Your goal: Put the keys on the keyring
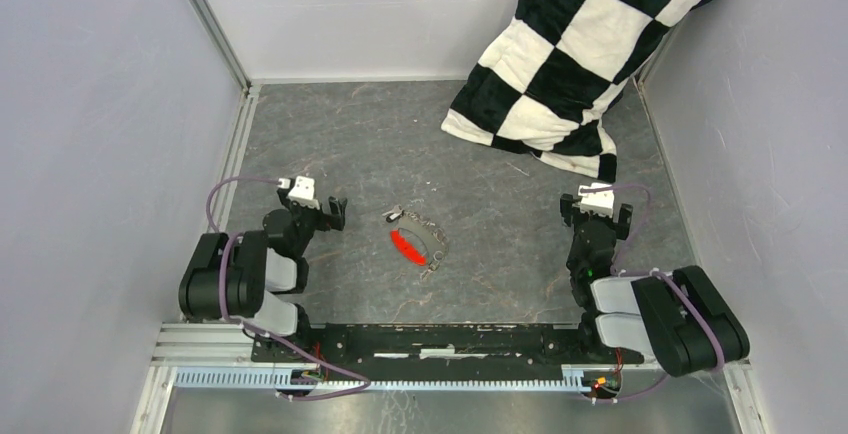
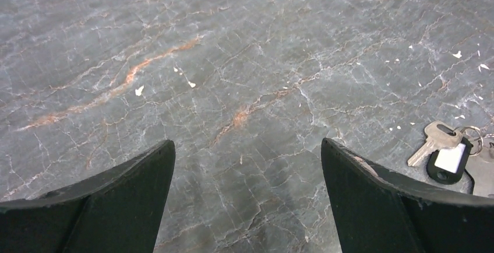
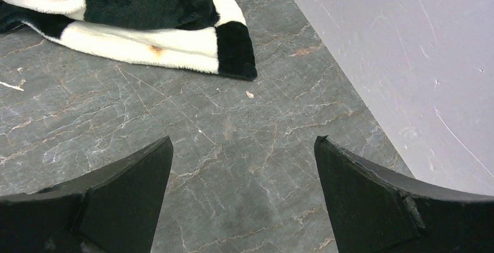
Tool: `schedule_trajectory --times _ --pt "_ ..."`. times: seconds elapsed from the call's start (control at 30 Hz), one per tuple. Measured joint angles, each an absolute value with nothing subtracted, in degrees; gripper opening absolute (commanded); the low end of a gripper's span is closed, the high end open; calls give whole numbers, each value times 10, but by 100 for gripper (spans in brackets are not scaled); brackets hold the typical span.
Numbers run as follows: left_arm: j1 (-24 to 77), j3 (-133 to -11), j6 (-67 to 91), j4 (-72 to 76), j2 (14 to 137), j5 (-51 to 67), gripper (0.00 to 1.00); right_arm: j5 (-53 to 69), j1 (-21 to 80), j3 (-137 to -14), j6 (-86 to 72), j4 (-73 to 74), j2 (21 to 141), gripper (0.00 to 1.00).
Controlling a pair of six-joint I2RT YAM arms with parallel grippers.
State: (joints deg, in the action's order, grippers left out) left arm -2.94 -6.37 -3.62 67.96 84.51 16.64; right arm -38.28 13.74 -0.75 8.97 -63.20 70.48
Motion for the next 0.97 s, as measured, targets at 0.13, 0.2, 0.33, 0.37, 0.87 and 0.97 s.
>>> schedule_trajectory --times 0.13,0.2,0.33,0.37,0.87,0.97 --pt "-30 -50 -24 751 887 164 100 -360 119 -8 91 -694 753 98" --pt "-31 -55 -23 752 885 163 100 -341 110 -7 92 -718 771 98" --pt "-31 -107 -21 719 886 155 100 -300 96 -7 93 -749 790 98" --pt "-31 -114 -21 718 886 153 100 -291 91 -7 93 -752 790 98" --pt "-31 -120 -21 703 886 151 100 -255 82 -7 93 -763 790 98" --pt "-31 -120 -21 702 886 151 100 -255 82 -7 93 -763 790 98"
